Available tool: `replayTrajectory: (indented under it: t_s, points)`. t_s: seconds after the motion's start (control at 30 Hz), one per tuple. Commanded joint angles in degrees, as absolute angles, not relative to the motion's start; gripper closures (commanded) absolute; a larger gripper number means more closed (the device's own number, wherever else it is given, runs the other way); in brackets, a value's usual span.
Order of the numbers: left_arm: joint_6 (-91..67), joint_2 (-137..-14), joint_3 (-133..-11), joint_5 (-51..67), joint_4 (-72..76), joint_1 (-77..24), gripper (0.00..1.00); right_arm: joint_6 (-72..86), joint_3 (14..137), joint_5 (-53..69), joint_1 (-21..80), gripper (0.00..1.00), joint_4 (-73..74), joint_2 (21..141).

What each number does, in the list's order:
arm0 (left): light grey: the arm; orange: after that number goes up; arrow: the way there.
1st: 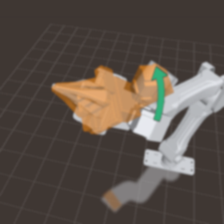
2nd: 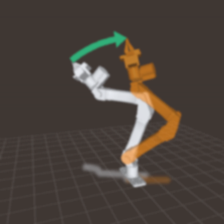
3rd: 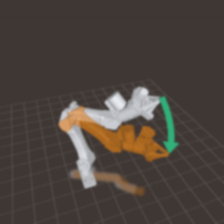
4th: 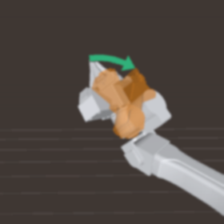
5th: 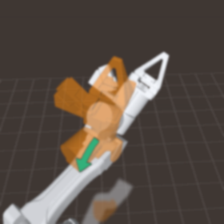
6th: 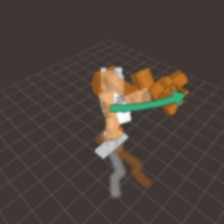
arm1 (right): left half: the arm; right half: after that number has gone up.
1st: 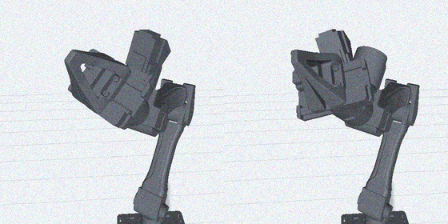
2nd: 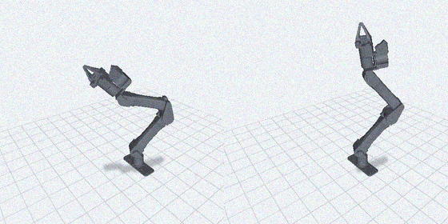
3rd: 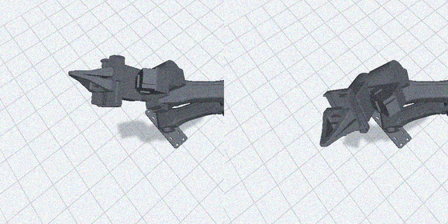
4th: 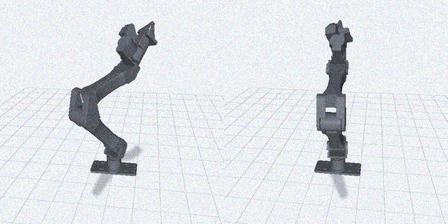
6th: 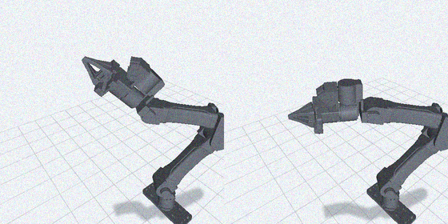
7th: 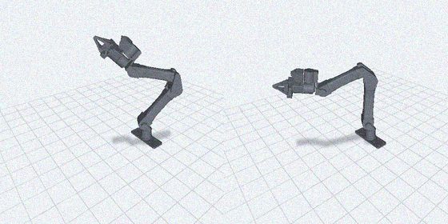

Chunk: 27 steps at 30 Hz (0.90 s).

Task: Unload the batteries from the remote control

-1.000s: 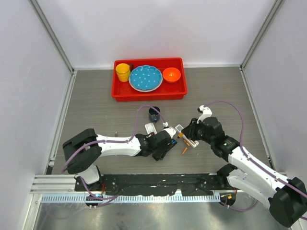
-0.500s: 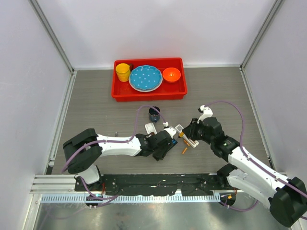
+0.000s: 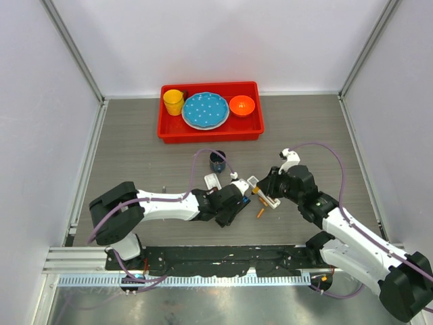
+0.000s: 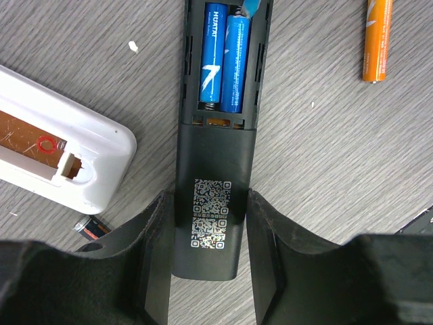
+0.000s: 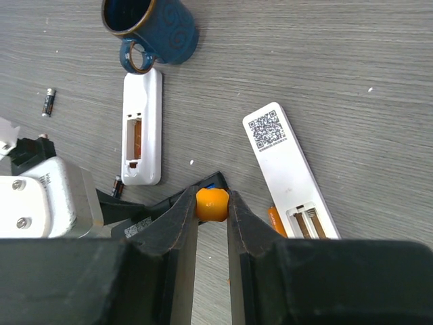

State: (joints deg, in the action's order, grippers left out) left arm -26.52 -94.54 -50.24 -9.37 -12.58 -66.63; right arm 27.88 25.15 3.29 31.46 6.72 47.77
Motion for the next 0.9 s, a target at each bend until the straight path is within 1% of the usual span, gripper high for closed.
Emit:
replayTrajectory:
  t_s: [0.0, 0.3, 0.53, 0.87]
  points:
    - [-27.95, -99.67, -47.81, -5.27, -15.47, -66.8, 1.0, 28.74, 24.35, 11.15, 31.73, 0.99, 3.61, 44.83]
    - [-28.04, -99.93, -47.72, -5.19, -15.21, -66.8, 1.0, 28.83, 24.43, 14.24, 31.73, 0.99, 2.28, 44.47]
    - [-28.04, -100.02, -47.81, -5.01, -15.21, -66.8, 1.0, 28.65, 24.26, 7.83, 31.73, 0.99, 2.82, 45.87]
    - [-27.95, -99.76, -47.72, -5.01, -15.47, -66.8, 1.0, 28.65, 24.43, 5.8, 31.82, 0.99, 0.79, 48.08]
